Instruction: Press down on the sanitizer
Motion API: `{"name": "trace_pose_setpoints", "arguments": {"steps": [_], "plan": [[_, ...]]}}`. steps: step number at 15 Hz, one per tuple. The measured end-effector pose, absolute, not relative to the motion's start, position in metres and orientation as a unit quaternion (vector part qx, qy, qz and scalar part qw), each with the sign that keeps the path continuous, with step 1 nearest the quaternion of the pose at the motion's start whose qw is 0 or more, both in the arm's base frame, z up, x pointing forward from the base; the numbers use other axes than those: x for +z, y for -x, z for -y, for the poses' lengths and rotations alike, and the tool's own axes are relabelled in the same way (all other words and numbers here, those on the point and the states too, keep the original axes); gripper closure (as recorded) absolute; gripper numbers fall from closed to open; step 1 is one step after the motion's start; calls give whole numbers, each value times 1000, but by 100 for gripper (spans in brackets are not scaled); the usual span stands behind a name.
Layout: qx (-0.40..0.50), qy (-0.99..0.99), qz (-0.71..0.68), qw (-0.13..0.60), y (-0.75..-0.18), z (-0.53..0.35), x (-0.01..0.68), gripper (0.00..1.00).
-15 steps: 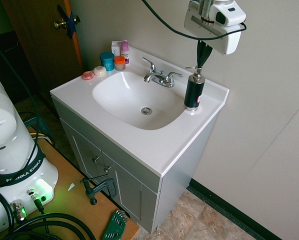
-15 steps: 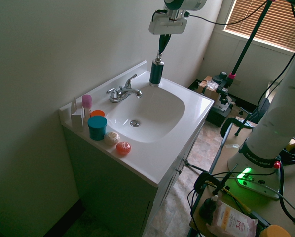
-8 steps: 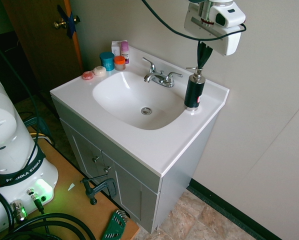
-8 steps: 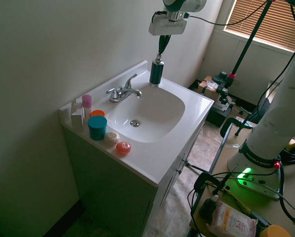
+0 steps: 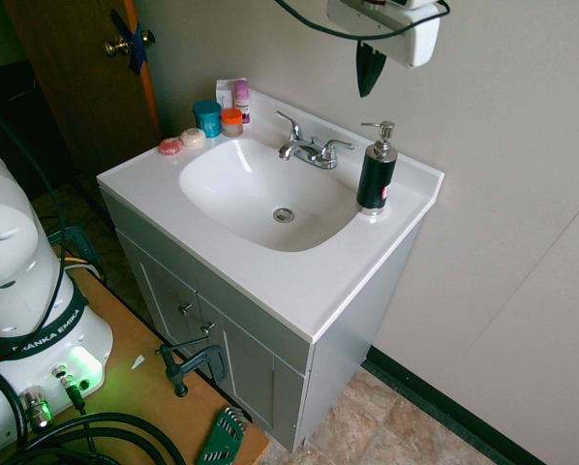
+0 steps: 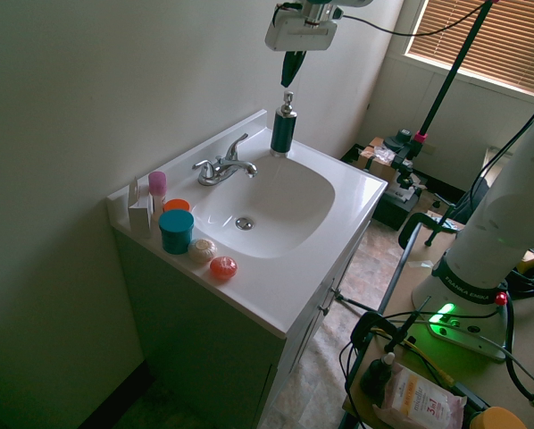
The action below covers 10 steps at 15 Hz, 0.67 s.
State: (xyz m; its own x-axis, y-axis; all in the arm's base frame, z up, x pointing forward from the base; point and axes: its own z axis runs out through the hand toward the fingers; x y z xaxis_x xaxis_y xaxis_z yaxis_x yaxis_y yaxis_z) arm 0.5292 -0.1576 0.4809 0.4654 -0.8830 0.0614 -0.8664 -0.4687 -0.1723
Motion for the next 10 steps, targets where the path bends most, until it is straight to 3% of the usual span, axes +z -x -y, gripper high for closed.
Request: {"name": "trace_pose_setpoints", "arguments": {"steps": [10], "plan": [[-31,890,-453,43,-470,83,415,0]]}}
